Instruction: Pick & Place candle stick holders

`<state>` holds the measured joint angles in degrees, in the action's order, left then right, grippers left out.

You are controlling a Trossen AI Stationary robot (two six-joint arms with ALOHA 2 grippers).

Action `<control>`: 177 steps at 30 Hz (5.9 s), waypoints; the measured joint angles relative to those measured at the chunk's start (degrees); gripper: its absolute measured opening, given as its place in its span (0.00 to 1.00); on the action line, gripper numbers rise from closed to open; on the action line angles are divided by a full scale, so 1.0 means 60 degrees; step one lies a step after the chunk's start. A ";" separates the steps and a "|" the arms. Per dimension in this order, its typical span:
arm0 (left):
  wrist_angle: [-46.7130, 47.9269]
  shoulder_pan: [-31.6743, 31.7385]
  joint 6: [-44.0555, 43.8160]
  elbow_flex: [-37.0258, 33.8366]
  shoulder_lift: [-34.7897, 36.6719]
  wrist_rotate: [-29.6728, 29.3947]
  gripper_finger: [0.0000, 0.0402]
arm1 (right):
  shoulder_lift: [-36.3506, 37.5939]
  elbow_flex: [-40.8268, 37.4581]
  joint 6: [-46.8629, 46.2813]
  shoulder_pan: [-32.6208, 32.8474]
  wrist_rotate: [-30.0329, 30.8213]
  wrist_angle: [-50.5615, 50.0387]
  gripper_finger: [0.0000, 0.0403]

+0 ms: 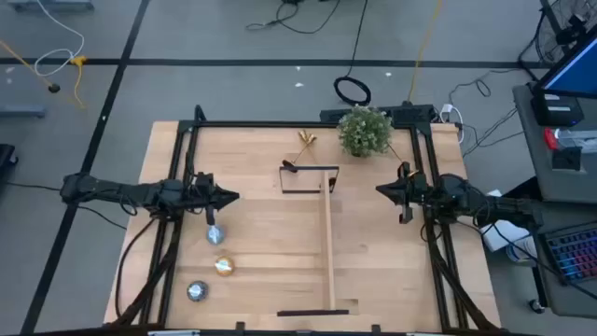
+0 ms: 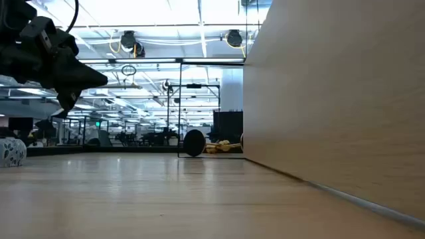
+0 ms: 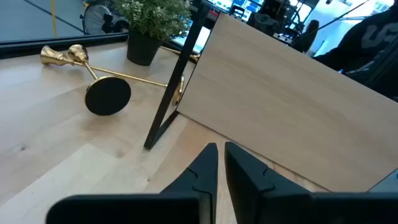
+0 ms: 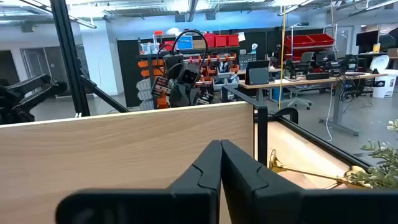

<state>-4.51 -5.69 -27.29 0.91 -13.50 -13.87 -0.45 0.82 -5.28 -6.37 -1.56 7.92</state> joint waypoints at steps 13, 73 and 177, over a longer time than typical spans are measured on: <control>0.0000 -0.0002 0.0001 0.0000 0.0002 0.0000 0.08 | 0.0000 -0.0002 0.0000 -0.0003 -0.0001 -0.0002 0.01; 0.0000 -0.0001 0.0002 0.0001 0.0000 -0.0001 0.08 | 0.0000 -0.0004 0.0000 0.0000 -0.0002 0.0000 0.01; -0.8206 -0.0004 -0.4787 0.0007 0.0004 0.0127 0.08 | 0.0004 -0.0004 -0.7059 0.0000 0.6992 0.5887 0.01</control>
<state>-53.75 -5.72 -56.01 0.95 -13.48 -13.10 -0.43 0.80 -47.64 -6.37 40.39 43.25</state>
